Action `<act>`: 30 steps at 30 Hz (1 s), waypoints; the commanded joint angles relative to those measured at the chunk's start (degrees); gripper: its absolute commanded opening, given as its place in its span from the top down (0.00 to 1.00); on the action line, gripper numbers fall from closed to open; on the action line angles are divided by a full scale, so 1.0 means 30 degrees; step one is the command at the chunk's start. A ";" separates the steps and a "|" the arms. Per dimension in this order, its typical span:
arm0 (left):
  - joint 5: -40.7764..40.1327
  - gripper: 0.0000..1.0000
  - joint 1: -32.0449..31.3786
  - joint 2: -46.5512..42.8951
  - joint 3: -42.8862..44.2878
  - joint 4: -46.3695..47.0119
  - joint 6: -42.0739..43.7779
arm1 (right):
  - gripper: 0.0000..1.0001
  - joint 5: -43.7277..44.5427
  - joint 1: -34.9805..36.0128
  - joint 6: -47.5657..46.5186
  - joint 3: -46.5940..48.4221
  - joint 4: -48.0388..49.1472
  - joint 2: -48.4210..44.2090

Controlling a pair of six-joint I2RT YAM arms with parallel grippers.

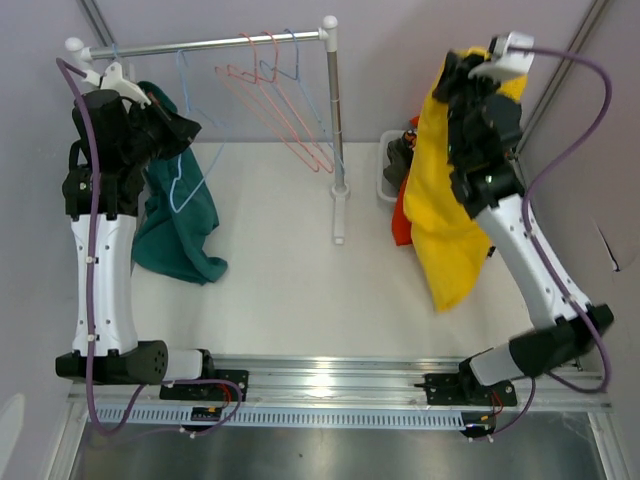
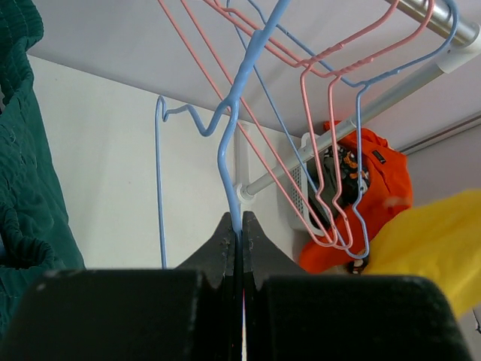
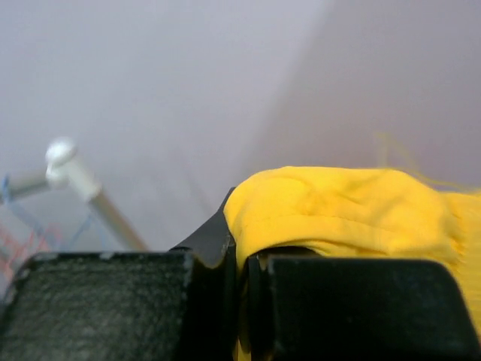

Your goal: Remove the shorts from the hanger

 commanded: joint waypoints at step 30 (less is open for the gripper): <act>-0.0104 1.00 0.0205 -0.0734 -0.1890 0.1522 0.0714 | 0.42 0.0297 -0.6572 0.4547 -0.2379 0.6079 0.8921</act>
